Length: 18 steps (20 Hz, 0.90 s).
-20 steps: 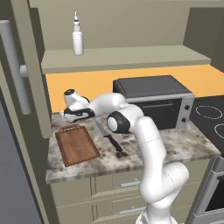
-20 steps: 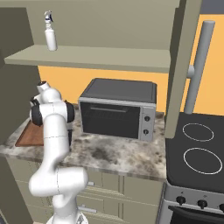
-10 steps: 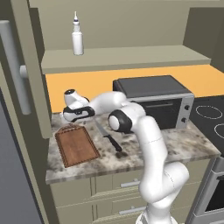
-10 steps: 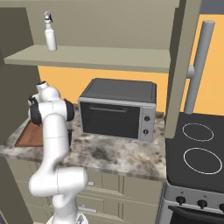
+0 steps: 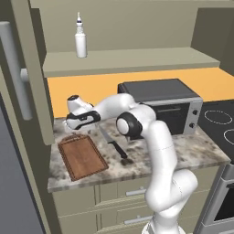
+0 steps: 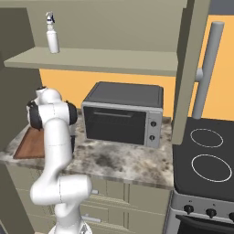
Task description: Move the cutting board and knife to the sink. Then move spray from the cabinet to the counter.
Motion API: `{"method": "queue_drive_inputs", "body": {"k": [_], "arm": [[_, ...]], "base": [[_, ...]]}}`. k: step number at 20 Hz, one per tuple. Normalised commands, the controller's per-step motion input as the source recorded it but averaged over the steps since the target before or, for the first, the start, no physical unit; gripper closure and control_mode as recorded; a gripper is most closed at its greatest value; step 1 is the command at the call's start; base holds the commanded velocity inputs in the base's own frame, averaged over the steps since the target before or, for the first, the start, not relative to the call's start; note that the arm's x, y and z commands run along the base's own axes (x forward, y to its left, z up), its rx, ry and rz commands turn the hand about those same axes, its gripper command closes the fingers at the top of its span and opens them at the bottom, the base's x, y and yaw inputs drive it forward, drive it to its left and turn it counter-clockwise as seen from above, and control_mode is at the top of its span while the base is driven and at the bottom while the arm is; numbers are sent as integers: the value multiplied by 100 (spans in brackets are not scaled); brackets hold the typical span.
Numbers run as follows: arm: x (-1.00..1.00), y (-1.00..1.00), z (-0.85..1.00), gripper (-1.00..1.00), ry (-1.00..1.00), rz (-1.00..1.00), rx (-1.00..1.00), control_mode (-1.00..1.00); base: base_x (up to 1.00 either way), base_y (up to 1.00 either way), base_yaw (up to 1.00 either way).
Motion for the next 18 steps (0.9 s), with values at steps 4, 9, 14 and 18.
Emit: {"method": "queue_drive_inputs", "body": {"k": [4,9,14,18], "arm": [[-76,2,-44,-100,5,0,0,-100],[-78,4,-44,-100,6,0,0,-100],[-77,5,-43,-100,8,0,0,-100],[-79,6,-43,-100,8,0,0,-100]], "base": [[0,0,0],[0,0,0],[0,0,0],[0,0,0]]}}
